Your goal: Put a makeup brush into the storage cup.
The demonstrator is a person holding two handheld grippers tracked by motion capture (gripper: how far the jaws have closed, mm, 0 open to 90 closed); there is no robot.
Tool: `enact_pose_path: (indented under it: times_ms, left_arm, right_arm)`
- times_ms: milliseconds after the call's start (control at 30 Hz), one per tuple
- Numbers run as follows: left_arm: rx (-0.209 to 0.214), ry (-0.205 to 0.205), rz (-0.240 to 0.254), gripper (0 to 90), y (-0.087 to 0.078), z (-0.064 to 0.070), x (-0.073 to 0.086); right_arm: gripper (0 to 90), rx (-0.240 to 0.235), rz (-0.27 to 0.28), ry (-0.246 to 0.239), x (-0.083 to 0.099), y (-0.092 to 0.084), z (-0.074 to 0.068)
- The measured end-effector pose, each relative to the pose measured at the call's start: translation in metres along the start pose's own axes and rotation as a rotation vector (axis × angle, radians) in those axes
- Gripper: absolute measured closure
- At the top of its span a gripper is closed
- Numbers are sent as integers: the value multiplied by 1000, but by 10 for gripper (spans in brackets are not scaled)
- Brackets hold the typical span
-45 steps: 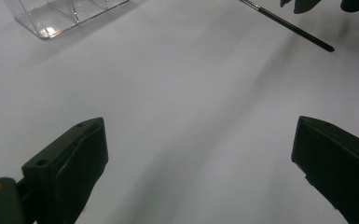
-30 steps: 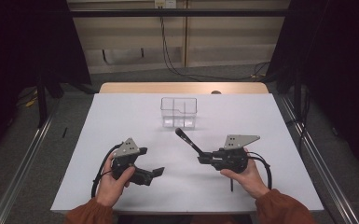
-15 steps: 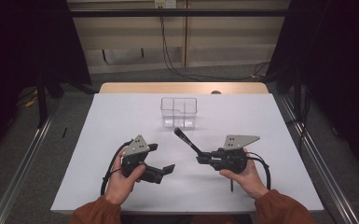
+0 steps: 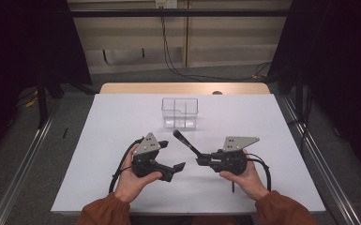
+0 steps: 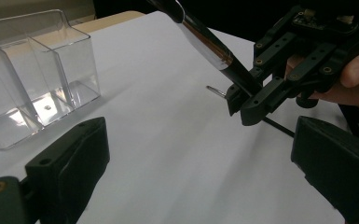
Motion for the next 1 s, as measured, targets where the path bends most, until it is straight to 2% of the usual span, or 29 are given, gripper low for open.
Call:
enact_pose_path:
  times_ms: [100, 167, 367, 500, 567, 733, 833, 1000]
  left_arm:
    - [13, -3, 15, 58, 2, 3, -4]
    - [9, 11, 18, 58, 4, 5, -7]
    - [3, 6, 37, 60, 12, 12, -16]
    - [-2, 8, 59, 122, 15, 15, -22]
    - [2, -5, 66, 192, 16, 15, -24]
    - [-14, -5, 62, 297, 19, 15, -28]
    - [-21, -21, 64, 354, 21, 13, -28]
    - [-3, -51, 66, 433, 21, 13, -30]
  right_arm:
    - [799, -1, 9, -2, -1, 0, 0]
    - [799, -6, 21, 1, -2, -1, 0]
    - [799, -6, 30, -1, -3, -2, -1]
    - [799, -2, 30, -10, -4, -3, -1]
    - [799, -2, 36, -11, -5, -4, -2]
    - [799, -6, 34, -12, -5, -4, -2]
    - [799, -9, 33, -5, -4, -4, -2]
    - [799, -9, 37, -3, -3, -3, -2]
Point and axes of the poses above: each handheld gripper's, and its own axes: y roughly forward along the jaws, x roughly out of its underside, z roughly to its right, the point moved 5 cm from there along y, roughly forward along the jaws, and after that the axes turned 13 degrees about -x, right-handed, at the moved point
